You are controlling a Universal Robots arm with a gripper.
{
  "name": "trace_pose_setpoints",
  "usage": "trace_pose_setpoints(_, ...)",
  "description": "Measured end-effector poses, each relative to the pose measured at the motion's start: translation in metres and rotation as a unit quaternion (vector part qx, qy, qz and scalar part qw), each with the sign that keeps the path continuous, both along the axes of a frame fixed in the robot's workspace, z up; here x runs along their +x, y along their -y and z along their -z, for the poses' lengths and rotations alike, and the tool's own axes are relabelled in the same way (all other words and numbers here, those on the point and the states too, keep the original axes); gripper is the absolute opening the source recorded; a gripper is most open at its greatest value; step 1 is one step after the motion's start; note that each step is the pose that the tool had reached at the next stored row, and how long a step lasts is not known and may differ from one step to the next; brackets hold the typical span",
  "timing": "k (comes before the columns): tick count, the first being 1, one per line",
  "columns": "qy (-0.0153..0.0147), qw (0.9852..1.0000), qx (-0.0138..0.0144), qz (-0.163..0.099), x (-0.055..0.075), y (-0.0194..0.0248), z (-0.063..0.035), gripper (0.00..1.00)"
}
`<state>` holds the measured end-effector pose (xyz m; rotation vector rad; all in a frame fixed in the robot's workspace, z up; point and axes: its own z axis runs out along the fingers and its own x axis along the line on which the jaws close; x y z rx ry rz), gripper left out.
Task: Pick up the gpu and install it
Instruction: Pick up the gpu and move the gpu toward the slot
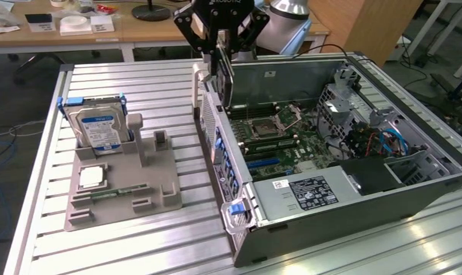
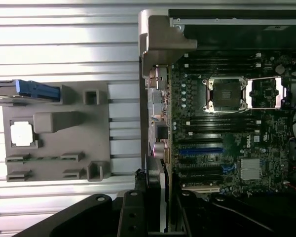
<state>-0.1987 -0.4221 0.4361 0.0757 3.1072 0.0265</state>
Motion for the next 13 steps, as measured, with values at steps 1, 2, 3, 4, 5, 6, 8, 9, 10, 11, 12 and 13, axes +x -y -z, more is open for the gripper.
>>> trace_pose_setpoints(1,0.0,1.0,0.0001,0.0,0.001,0.0,0.0,0.28)
trace_pose_setpoints(2,0.0,1.0,0.0002,0.0,0.002,0.0,0.0,0.28)
trace_pose_setpoints(3,0.0,1.0,0.0003,0.0,0.003,0.0,0.0001,0.28)
trace_pose_setpoints(4,0.0,1.0,0.0004,0.0,0.004,0.0,0.0001,0.28)
trace_pose_setpoints(5,0.0,1.0,0.0004,0.0,0.005,0.0,0.0,0.28)
trace_pose_setpoints(6,0.0,1.0,0.0005,0.0,0.007,0.0,0.0,0.28)
trace_pose_setpoints(8,0.0,1.0,0.0006,0.0,0.009,0.0,0.0,0.28)
trace_pose_setpoints(9,0.0,1.0,0.0007,0.0,0.01,0.0,0.0001,0.28)
trace_pose_setpoints(10,0.0,1.0,0.0007,0.0,0.011,0.0,0.0001,0.28)
trace_pose_setpoints(11,0.0,1.0,0.0008,0.0,0.012,0.0,0.0001,0.28)
trace_pose_setpoints(12,0.0,1.0,0.0009,0.0,0.013,0.0,0.0001,0.28)
trace_pose_setpoints(13,0.0,1.0,0.0009,0.0,0.014,0.0,0.0,0.28)
